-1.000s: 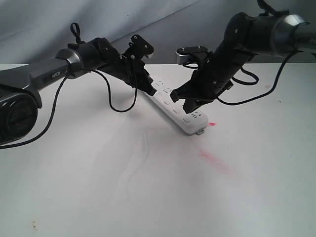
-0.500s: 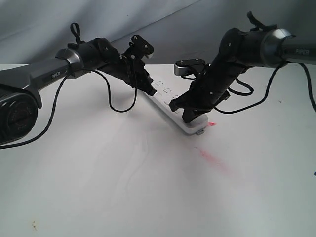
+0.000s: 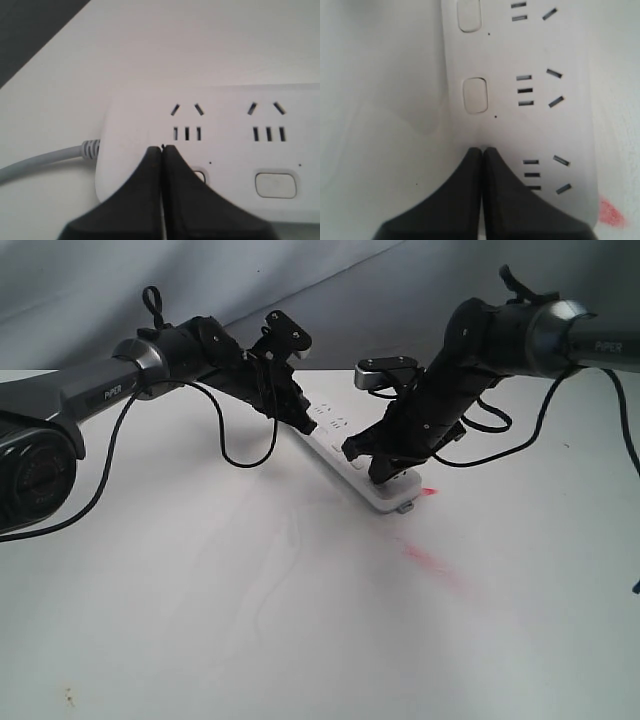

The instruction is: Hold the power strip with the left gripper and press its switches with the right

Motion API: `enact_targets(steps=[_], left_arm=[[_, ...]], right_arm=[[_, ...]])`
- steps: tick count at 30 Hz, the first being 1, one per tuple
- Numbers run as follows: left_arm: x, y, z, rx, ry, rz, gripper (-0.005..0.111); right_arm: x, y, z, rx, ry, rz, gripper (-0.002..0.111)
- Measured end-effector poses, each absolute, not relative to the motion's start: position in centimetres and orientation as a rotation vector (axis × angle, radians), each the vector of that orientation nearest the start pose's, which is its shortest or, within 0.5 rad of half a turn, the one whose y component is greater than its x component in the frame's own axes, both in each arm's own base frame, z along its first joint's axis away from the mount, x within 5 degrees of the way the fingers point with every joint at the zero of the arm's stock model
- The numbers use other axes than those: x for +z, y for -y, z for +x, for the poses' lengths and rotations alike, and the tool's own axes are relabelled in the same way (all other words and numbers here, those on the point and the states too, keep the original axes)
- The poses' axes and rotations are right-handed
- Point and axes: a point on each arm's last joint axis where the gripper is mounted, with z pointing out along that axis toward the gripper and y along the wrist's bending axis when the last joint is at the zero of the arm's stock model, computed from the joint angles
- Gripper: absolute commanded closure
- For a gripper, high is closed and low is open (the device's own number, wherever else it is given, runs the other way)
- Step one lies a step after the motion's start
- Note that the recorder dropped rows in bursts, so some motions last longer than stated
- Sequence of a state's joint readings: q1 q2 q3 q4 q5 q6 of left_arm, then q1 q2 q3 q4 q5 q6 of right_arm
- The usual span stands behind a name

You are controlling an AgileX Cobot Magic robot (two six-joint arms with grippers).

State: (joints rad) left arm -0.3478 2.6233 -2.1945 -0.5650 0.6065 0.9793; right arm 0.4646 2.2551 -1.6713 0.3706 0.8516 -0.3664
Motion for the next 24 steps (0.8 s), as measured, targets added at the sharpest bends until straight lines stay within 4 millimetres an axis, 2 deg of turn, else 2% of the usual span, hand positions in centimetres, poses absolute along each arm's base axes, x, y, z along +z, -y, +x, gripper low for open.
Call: enact_targets(steps=[9,18,24], left_arm=[[10.0,21.8,52.0,-0.309,-2.138,1.114,0.107],[10.0,21.8,52.0,-0.309,-2.138,1.114,0.107],[10.0,21.8,52.0,-0.309,-2.138,1.114,0.107]], right_arm=[[13.0,-23.0,40.1,0.449,-2.814,-0.818,0.108],[12.9,-24.7,39.1,0.193,-2.799,-0.863,0.108],[12.9,-24.9,39.0,0.162,-2.802,-0.841,0.108]])
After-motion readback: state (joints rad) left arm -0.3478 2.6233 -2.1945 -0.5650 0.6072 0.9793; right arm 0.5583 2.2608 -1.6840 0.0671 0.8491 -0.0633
